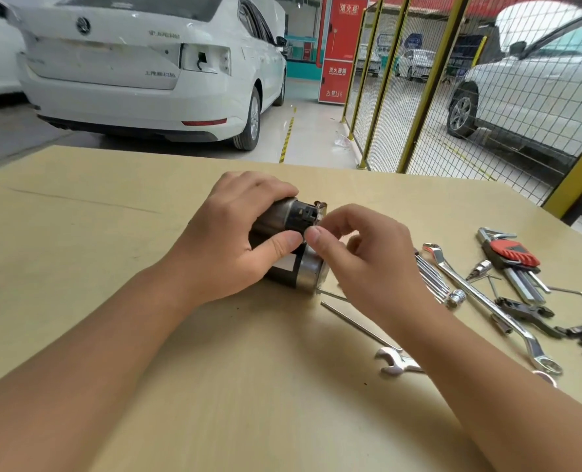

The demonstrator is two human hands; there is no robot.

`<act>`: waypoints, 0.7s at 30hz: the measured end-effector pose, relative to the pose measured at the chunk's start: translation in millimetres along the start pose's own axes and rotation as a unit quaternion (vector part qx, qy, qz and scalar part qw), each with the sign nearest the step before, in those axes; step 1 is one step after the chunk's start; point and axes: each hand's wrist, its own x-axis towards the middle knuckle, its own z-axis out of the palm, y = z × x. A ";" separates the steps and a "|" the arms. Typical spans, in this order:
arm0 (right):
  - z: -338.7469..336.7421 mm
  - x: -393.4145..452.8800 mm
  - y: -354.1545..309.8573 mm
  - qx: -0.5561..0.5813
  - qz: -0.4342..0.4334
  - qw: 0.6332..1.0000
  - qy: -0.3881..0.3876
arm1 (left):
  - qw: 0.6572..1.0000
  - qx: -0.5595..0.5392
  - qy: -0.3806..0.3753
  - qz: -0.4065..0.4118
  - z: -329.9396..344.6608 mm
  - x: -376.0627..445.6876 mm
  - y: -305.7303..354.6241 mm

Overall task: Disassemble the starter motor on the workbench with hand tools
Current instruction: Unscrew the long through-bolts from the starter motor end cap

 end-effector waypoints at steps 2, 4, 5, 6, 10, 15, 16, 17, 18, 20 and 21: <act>-0.5 -1.4 -2.0 -0.004 -0.023 1.000 0.016 | 1.000 0.003 0.002 0.010 -2.4 0.8 0.0; 0.6 -3.8 -5.1 -0.036 -0.066 0.997 0.031 | 1.000 0.002 0.000 0.020 -5.7 1.5 -0.3; 1.3 -5.7 -6.4 -0.047 -0.086 0.994 0.037 | 1.000 0.000 -0.006 0.027 -7.7 1.7 -0.5; 1.6 -7.5 -7.3 -0.052 -0.101 0.993 0.040 | 0.999 -0.004 -0.015 0.034 -9.7 1.8 -0.7; -4.1 -10.0 -4.6 -0.001 -0.117 0.992 0.039 | 0.998 -0.021 -0.044 0.042 -17.3 -0.9 0.8; -7.0 -8.0 0.2 -0.015 -0.089 0.996 0.025 | 0.997 -0.039 -0.056 0.034 -21.6 -1.8 3.7; -6.2 -8.5 0.1 -0.021 -0.087 0.996 0.018 | 0.997 -0.039 -0.056 0.035 -21.6 -1.6 4.2; -5.3 -8.9 0.1 -0.027 -0.083 0.996 0.014 | 0.997 -0.038 -0.055 0.035 -21.5 -1.4 4.8; -4.6 -8.8 0.6 -0.033 -0.075 0.997 0.014 | 0.997 -0.039 -0.054 0.035 -21.4 -1.5 5.3; -3.7 -8.3 0.8 -0.049 -0.055 0.997 0.014 | 0.997 -0.042 -0.052 0.035 -21.4 -1.8 6.1; -3.4 -7.6 0.6 -0.054 -0.049 0.997 0.008 | 0.997 -0.042 -0.052 0.035 -21.4 -1.7 6.3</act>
